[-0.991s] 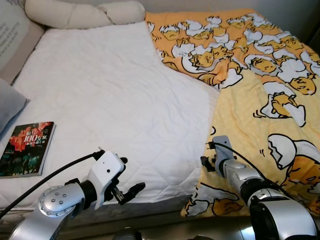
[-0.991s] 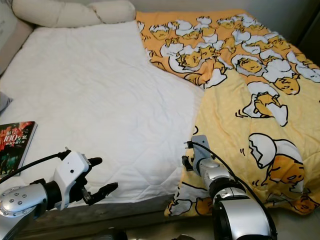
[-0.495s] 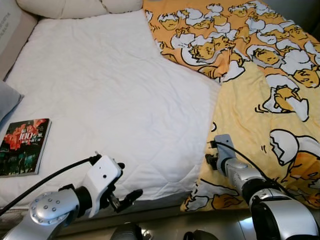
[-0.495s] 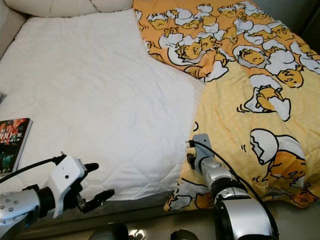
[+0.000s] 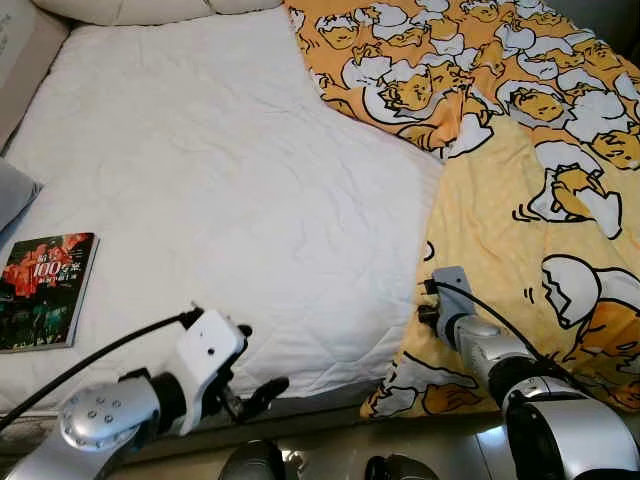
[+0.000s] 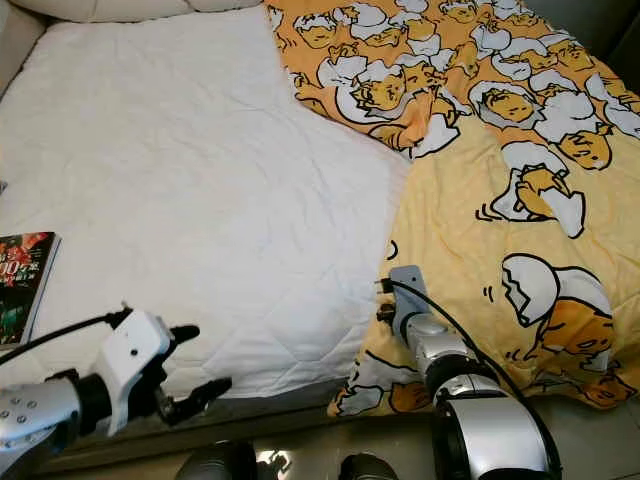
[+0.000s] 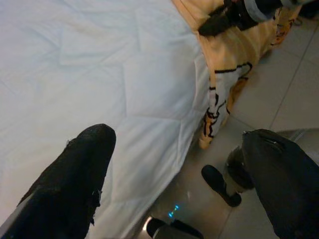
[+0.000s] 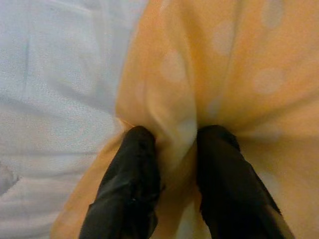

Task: Clean up the room

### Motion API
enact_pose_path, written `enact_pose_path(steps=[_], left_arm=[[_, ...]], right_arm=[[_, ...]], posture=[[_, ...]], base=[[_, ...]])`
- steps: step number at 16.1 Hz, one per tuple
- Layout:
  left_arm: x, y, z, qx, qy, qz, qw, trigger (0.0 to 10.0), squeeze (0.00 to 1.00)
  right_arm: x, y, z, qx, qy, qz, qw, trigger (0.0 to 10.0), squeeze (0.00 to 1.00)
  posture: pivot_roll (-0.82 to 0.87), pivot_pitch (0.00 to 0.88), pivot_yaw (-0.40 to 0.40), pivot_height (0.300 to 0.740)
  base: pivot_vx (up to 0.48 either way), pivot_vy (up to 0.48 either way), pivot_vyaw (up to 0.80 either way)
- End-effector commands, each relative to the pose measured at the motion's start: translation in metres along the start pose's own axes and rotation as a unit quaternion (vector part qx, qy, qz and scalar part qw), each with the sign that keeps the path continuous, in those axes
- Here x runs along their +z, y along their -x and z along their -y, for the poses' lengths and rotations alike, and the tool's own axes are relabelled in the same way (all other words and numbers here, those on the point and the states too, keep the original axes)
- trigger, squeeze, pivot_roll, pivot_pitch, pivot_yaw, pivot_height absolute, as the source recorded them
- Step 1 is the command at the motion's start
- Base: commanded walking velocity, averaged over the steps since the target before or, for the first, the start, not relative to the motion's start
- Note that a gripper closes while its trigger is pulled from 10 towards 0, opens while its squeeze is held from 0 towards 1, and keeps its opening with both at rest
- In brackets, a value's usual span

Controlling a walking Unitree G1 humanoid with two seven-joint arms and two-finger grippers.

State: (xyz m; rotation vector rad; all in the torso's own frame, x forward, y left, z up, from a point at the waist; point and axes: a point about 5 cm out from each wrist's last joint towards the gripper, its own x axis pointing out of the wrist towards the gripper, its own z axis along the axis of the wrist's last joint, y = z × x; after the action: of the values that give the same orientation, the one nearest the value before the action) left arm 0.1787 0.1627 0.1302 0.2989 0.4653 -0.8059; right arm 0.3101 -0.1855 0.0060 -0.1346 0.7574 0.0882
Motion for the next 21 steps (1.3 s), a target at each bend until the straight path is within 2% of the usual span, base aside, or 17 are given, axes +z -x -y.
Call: enact_pose_path(steps=[1,8,11,12,14,15,16,17,19,20,21], left_arm=[[-0.005,-0.003,0.0,-0.001,0.006,-0.01,1.0,10.0,0.05],[-0.002,-0.026,-0.017,0.007,0.004,0.005,1.0,10.0,0.05],[0.002,-0.033,-0.019,0.002,0.0,0.014,1.0,10.0,0.05],[0.002,-0.035,-0.019,-0.002,-0.003,0.014,1.0,10.0,0.05],[0.003,-0.037,-0.02,-0.007,-0.005,0.017,1.0,10.0,0.05],[0.003,-0.037,-0.02,-0.008,-0.006,0.017,1.0,10.0,0.05],[0.004,-0.038,-0.019,-0.02,-0.006,0.02,1.0,10.0,0.05],[0.003,-0.038,-0.017,-0.026,-0.006,0.02,0.999,10.0,0.05],[0.003,-0.038,-0.015,-0.039,-0.006,0.017,0.999,10.0,0.05],[0.003,-0.039,-0.014,-0.046,-0.007,0.014,0.999,10.0,0.05],[0.003,-0.039,-0.013,-0.051,-0.008,0.012,0.999,10.0,0.05]], right_arm=[[-0.013,0.001,0.006,-0.006,0.001,-0.022,1.0,0.0,0.0],[-0.019,0.004,0.012,0.041,0.011,-0.003,0.999,0.0,0.0],[-0.034,0.012,0.02,0.123,0.043,0.007,0.991,0.0,0.0],[-0.04,0.018,0.021,0.181,0.058,0.016,0.982,0.0,0.0],[-0.053,0.038,0.015,0.343,0.087,0.028,0.935,0.0,0.0],[-0.056,0.042,0.014,0.366,0.09,0.026,0.926,0.0,0.0],[-0.074,0.066,0.008,0.48,0.124,-0.017,0.868,0.0,0.0],[-0.083,0.074,0.007,0.514,0.135,-0.047,0.846,0.0,0.0],[-0.099,0.083,0.008,0.545,0.142,-0.086,0.822,0.0,0.0],[-0.103,0.085,0.009,0.537,0.165,-0.092,0.822,1.3,0.0],[-0.102,0.082,0.011,0.511,0.178,-0.092,0.836,10.0,0.0]], posture=[[0.11,0.114,0.015,0.74],[0.03,0.046,0.047,0.74],[0.01,0.031,0.061,0.74],[0.01,0.033,0.065,0.74],[0.01,0.035,0.07,0.74],[0.0,0.037,0.072,0.74],[0.0,0.039,0.078,0.74],[0.0,0.04,0.08,0.74],[-0.01,0.042,0.082,0.74],[-0.01,0.046,0.083,0.74],[0.0,0.045,0.082,0.74]], base=[[0.0,0.0,0.0],[0.0,0.0,0.0],[0.0,0.0,0.0],[0.0,0.0,0.0],[0.0,0.0,0.0],[0.0,0.0,0.0],[0.0,0.0,0.0],[0.0,0.0,0.0],[0.0,0.0,0.0],[0.0,0.0,0.0],[0.0,0.0,0.0]])
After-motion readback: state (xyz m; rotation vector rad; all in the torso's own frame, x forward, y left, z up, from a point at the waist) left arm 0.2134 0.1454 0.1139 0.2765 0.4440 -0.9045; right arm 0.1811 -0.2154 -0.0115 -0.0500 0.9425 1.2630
